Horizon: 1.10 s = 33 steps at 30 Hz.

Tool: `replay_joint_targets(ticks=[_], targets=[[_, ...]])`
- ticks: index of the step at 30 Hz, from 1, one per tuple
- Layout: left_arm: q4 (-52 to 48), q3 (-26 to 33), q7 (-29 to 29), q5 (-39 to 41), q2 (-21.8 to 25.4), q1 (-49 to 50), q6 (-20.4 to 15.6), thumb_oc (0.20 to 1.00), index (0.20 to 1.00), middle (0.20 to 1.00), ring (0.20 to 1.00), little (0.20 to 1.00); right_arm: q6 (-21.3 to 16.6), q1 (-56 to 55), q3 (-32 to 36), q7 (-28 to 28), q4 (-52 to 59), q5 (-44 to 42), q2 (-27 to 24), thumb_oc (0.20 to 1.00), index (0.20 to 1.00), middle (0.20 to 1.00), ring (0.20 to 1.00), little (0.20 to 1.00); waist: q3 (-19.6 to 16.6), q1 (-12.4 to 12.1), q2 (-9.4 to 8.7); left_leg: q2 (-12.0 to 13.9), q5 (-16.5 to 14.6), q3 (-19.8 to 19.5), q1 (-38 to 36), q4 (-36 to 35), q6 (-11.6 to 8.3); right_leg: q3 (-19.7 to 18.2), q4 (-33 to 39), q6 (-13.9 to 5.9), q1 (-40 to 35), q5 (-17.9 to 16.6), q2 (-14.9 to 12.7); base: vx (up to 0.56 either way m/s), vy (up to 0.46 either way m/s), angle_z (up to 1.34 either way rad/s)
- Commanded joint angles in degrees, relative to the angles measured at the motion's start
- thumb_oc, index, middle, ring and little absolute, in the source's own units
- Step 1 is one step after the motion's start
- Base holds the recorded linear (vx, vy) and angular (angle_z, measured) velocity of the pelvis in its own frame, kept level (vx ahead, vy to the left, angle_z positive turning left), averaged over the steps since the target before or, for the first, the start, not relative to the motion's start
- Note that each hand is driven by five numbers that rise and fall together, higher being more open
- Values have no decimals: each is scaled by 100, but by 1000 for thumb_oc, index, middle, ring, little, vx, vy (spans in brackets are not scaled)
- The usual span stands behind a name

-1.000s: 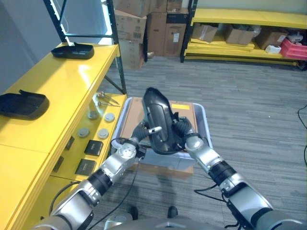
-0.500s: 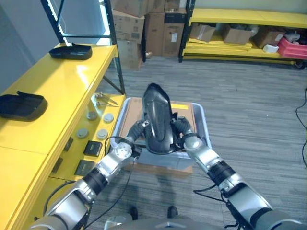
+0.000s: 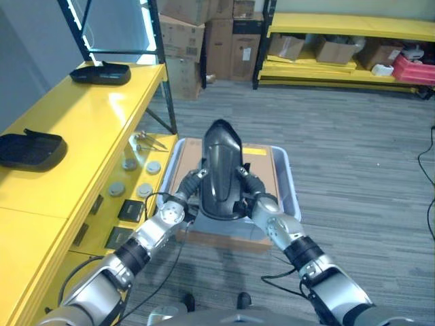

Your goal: Move parts from the plastic box to the shelf.

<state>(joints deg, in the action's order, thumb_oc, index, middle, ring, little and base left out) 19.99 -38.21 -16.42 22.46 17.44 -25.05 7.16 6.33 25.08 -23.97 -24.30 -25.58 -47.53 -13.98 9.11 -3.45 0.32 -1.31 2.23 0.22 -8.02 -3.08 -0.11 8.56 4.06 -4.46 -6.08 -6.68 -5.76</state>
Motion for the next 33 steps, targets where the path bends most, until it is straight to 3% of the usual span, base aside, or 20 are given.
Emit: replay_joint_targets(ticks=[1,6,11,13,17,18,20,21,22,24,26,27,28,31,33], targets=[[-717,-109,-6,186,-417,-497,-590,200,200,200,200,200,-726,239,312,-71,179,-276,179,1000,1000,1000,1000,1000,-297,-177,-20,69,-287,117,211,334,-48,164,-511,-523,47,386,-347,0,0,0],[-878,197,-125,190,-129,-258,-557,200,200,200,200,200,-851,50,757,78,727,-239,-164,1000,1000,1000,1000,1000,-320,-126,-26,81,-275,143,218,309,-38,113,-485,-524,75,378,-319,-7,-2,-1],[-1064,748,-105,105,180,248,-660,200,200,200,200,200,-729,-784,1242,664,1616,42,-561,1000,1000,1000,1000,1000,-344,18,-46,93,-251,213,231,255,-22,26,-425,-537,133,353,-278,-40,-11,-12],[-1135,1128,-163,68,312,611,-743,200,200,200,200,200,-594,-1534,1529,893,1854,406,-804,1000,1000,1000,1000,1000,-365,137,-57,115,-212,294,241,198,-16,-31,-404,-542,191,337,-243,-76,-33,-11],[-1169,1530,-192,72,431,922,-889,200,200,200,200,200,-314,-2191,1679,1028,1768,100,-736,1000,1000,1000,1000,1000,-377,246,-69,136,-156,360,253,124,-14,-57,-400,-531,250,331,-206,-65,-52,-26],[-1297,2060,-172,68,596,1292,-1264,200,200,200,200,200,33,-2798,1553,1299,1065,470,-496,1000,1000,1000,1000,1000,-380,253,-59,133,-67,346,287,11,-1,-28,-464,-524,314,347,-210,-65,-113,-18],[-1457,2324,-117,71,706,1446,-1452,200,200,200,200,200,107,-3066,1461,1593,571,684,-420,1000,1000,1000,1000,1000,-379,226,-51,117,-38,279,333,-23,30,-50,-605,-517,376,426,-202,-61,-148,-45],[-1653,2524,39,188,790,1533,-1684,200,200,200,200,200,-155,-3466,1467,1804,-330,923,-318,1000,1000,1000,1000,1000,-395,354,-15,108,53,-105,464,-99,78,-562,-928,-348,544,695,188,-69,-205,63],[-1790,2604,-33,101,770,1473,-1800,200,200,200,200,200,-224,-3609,1427,1918,-876,1130,-314,1000,1000,1000,1000,1000,-394,390,-27,88,105,-323,561,-102,38,-652,-961,-276,563,768,341,-151,-301,224],[-2168,2925,-262,251,962,1470,-1884,200,200,200,200,200,-386,-3516,1110,2068,-1892,1713,-403,1000,1000,1000,1000,1000,-296,116,-23,134,304,-664,776,-99,-102,-542,-917,-133,541,816,560,-216,-257,314],[-2376,3264,-337,297,1110,1637,-1913,200,200,200,200,200,-441,-3345,886,2031,-2315,2190,-432,1000,1000,1000,1000,1000,-241,-152,-9,160,418,-727,967,-64,-227,-342,-790,-97,466,812,586,-194,-131,207],[-2516,3471,-357,288,1161,1752,-1899,200,200,200,200,200,-430,-3274,829,1997,-2457,2270,-443,1000,1000,1000,1000,1000,-209,-279,-11,172,454,-651,1117,3,-277,-195,-722,-96,418,805,564,-236,-109,140],[-2693,3699,-241,326,1197,1908,-1907,200,200,200,200,200,-417,-3281,873,1897,-2603,2287,-428,1000,1000,1000,1000,1000,-172,-388,-11,218,522,-312,1354,67,-362,154,-559,-121,327,759,513,-215,-75,150],[-2915,4045,-226,217,1173,2221,-2013,200,200,200,200,200,-244,-3403,944,1779,-2741,2621,-328,1000,1000,1000,1000,1000,-90,-470,18,449,727,930,1713,163,-492,1057,-396,-132,129,699,422,-120,-1,193],[-2945,4121,-316,132,1197,2308,-2054,200,200,200,200,200,-191,-3404,908,1821,-2745,2806,-291,1000,1000,1000,1000,1000,-91,-473,27,487,723,1283,1733,220,-460,1312,-430,-115,131,699,386,-39,62,198]])
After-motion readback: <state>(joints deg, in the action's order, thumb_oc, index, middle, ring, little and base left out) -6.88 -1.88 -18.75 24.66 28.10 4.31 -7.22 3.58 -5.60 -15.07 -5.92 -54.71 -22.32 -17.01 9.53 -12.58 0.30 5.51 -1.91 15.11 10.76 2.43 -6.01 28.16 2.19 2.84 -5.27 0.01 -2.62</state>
